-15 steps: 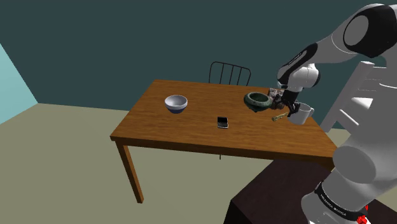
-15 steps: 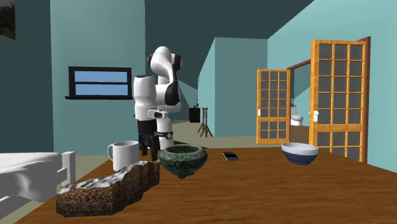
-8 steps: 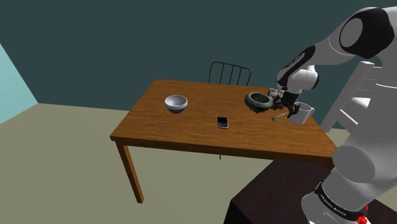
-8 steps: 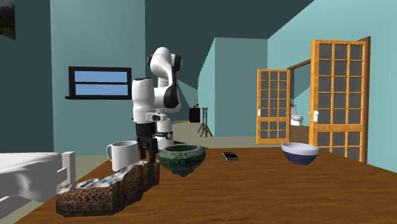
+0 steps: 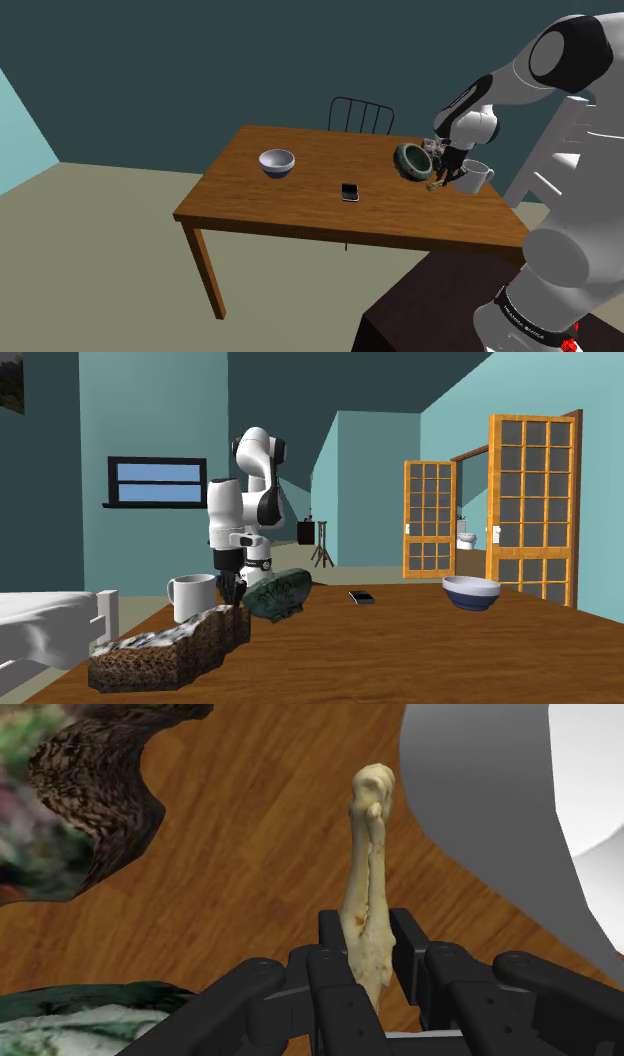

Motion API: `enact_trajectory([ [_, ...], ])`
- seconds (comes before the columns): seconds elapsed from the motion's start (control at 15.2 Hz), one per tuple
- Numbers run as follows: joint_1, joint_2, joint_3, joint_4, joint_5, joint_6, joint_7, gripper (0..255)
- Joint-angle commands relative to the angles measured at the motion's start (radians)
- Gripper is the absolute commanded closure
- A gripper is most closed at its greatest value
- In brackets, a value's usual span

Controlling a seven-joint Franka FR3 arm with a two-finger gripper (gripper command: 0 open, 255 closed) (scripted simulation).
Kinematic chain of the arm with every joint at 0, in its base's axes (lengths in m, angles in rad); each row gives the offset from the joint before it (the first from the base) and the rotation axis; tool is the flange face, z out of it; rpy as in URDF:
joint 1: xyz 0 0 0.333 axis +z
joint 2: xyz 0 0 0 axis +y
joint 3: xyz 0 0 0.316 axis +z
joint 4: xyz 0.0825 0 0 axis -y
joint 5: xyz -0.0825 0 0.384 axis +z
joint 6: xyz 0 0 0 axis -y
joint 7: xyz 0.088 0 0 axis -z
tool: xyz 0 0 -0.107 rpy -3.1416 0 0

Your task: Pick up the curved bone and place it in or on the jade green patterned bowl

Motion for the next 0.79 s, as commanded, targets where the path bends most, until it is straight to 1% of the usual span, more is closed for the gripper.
enact_trajectory([
  [0.0,0.002,0.004,0.004,-0.005,0.000,-0.003,-0.002,255],
  [0.26,0.000,0.009,0.005,-0.005,0.004,0.002,-0.005,255],
  [0.33,0.008,-0.003,0.004,-0.010,-0.004,-0.004,0.006,255],
  [0.73,0.021,-0.070,-0.016,-0.003,-0.049,-0.071,0.040,255],
])
